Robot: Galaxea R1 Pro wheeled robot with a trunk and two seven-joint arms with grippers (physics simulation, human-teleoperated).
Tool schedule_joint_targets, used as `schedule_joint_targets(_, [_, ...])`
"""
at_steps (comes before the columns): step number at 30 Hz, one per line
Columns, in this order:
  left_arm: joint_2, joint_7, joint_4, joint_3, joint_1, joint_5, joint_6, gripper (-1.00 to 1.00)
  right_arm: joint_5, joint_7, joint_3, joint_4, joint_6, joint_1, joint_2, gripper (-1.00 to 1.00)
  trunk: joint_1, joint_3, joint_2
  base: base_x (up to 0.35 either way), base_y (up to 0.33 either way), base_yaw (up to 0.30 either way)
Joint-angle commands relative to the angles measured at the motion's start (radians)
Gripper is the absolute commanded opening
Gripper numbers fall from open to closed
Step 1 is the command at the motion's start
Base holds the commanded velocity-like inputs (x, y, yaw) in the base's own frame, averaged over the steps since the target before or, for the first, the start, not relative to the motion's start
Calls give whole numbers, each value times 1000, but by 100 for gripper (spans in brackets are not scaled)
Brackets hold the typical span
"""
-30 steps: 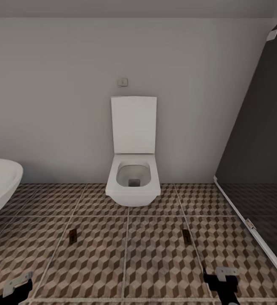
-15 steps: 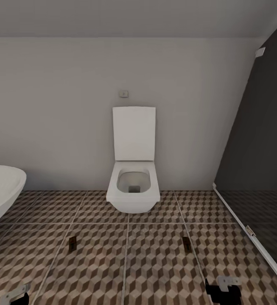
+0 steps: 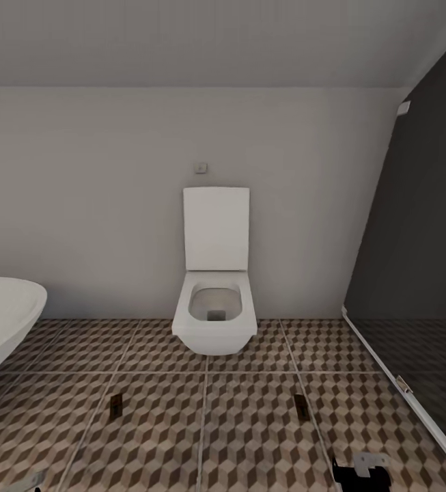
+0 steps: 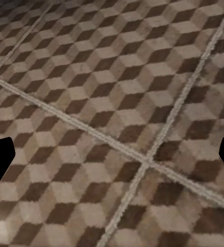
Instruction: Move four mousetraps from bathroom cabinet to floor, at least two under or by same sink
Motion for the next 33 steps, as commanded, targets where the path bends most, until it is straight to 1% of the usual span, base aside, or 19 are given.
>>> schedule_joint_targets(1, [-1, 3, 4, -8, -1, 1, -3, 100, 7, -6, 0, 5, -5, -2, 0, 100, -1, 3, 0, 0, 0, 0])
schedule_joint_targets(7, [-9, 0, 5, -8, -1, 1, -3, 100, 6, -6, 0, 8, -5, 1, 2, 100, -3, 26, 1, 0, 0, 0])
schedule_joint_targets(15, [-17, 1, 5, -8, -1, 0, -4, 100, 5, -5, 0, 9, -5, 6, 9, 100, -34, 51, 57, 0, 0, 0])
schedule_joint_targets(25, [-20, 0, 5, -8, -1, 0, -3, 100, 5, -2, 0, 9, -5, 7, 12, 100, -72, 83, 127, 0, 0, 0])
schedule_joint_targets(26, [-27, 0, 5, -8, -1, -1, -4, 100, 5, -3, 0, 9, -5, 7, 13, 100, -76, 86, 134, 0, 0, 0])
schedule_joint_targets(28, [-31, 0, 5, -8, -1, -1, -5, 100, 5, -3, 0, 9, -5, 7, 14, 100, -84, 92, 148, 0, 0, 0])
schedule_joint_targets(33, [-35, 1, 5, -8, -1, -1, -5, 100, 5, -2, 0, 9, -5, 7, 14, 100, -103, 108, 183, 0, 0, 0])
